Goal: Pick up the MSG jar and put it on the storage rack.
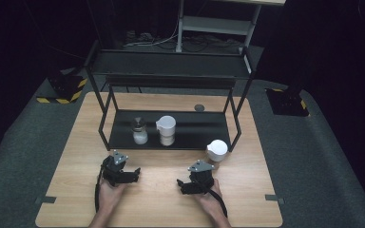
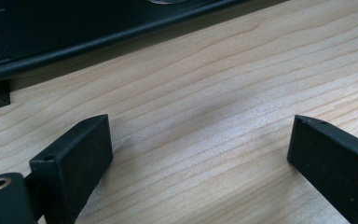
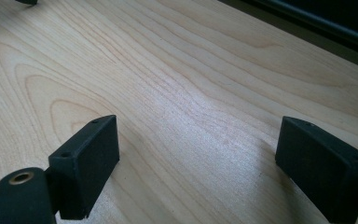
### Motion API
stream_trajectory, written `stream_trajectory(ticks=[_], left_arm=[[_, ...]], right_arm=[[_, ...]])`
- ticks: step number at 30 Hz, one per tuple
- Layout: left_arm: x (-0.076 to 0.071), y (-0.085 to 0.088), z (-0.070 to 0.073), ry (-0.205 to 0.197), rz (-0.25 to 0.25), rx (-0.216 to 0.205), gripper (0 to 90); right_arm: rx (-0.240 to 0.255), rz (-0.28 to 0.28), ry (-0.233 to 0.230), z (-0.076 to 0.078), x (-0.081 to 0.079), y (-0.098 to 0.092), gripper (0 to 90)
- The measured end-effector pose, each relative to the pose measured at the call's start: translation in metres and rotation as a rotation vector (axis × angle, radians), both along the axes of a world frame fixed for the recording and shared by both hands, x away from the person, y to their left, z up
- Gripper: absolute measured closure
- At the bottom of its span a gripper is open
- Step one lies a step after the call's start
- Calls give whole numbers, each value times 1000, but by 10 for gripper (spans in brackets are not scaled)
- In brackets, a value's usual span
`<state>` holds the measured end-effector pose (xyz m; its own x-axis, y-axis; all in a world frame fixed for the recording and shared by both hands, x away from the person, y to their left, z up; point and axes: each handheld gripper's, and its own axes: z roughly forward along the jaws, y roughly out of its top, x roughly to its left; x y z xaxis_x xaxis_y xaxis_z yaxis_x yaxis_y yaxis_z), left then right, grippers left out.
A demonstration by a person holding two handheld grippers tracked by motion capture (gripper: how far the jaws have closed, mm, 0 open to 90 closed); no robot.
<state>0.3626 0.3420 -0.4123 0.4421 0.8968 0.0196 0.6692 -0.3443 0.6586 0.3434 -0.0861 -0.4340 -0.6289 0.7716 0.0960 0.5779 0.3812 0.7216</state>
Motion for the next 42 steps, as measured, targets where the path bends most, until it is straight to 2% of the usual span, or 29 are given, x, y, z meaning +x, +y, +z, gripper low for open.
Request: stream_trajectory(ticks=[26, 42], left_arm=[[0, 0, 0, 0, 0, 0, 65], [0, 0, 0, -1, 1, -1, 66]], right_arm=[[15, -12, 3, -1, 0, -3, 147], [-1, -18, -3, 0, -1, 1, 150]])
